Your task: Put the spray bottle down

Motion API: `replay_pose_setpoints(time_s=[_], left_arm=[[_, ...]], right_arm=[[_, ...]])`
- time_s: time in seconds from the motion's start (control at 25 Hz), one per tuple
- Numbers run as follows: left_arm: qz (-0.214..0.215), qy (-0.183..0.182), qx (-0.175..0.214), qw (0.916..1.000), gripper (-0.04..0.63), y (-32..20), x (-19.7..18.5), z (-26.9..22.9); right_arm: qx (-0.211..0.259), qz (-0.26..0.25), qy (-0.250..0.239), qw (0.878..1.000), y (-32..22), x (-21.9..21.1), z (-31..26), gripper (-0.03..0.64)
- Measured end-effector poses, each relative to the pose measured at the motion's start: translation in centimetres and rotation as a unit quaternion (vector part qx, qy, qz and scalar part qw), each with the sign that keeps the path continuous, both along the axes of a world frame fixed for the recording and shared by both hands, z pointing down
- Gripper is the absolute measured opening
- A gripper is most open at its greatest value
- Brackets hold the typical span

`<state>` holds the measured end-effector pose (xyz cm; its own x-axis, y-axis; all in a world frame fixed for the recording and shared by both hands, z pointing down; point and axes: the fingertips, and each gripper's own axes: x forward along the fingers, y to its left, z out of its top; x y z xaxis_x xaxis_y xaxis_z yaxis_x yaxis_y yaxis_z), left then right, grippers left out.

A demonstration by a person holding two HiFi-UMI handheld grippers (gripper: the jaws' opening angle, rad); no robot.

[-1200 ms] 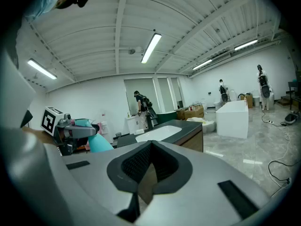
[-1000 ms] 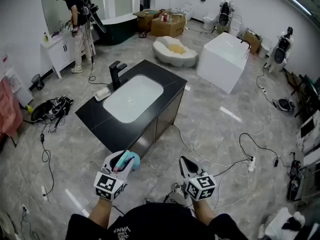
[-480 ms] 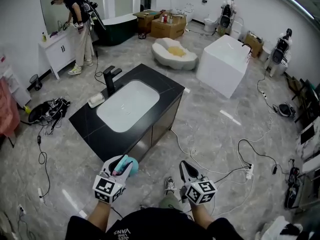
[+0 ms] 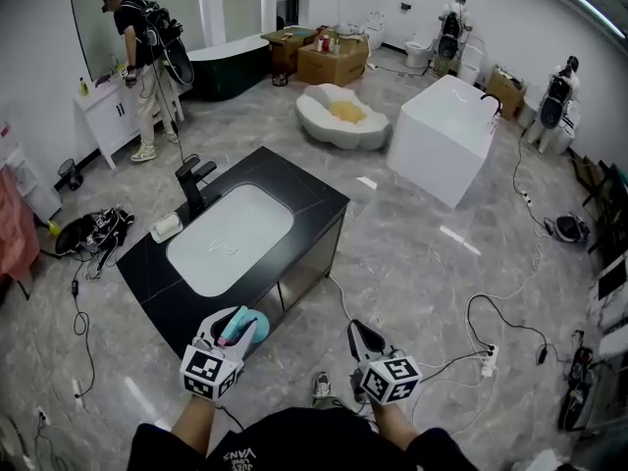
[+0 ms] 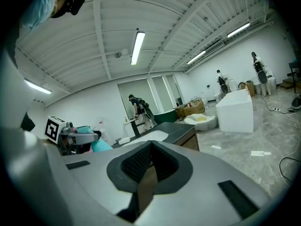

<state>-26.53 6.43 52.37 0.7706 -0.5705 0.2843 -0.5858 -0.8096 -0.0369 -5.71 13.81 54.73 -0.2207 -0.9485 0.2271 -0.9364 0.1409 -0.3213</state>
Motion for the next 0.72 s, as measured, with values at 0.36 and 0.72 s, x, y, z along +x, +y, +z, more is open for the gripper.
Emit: replay_pose_setpoints(time_s=[0.36,0.72], left_arm=[[-0.019,-0.004,0.001,0.9998,0.153,-4.2,7.6,-0.1],[-0.046,-0.002,-0.004,0.9989,0.153,-9.5,8.8,0.2]], right_arm=[[-0.02,-0.032,-0.006,0.999,-4.1,7.2,1.3,0.003],[-0.031,-0.038,-0.014,0.999,-9.0,9.7,2.2,0.003]])
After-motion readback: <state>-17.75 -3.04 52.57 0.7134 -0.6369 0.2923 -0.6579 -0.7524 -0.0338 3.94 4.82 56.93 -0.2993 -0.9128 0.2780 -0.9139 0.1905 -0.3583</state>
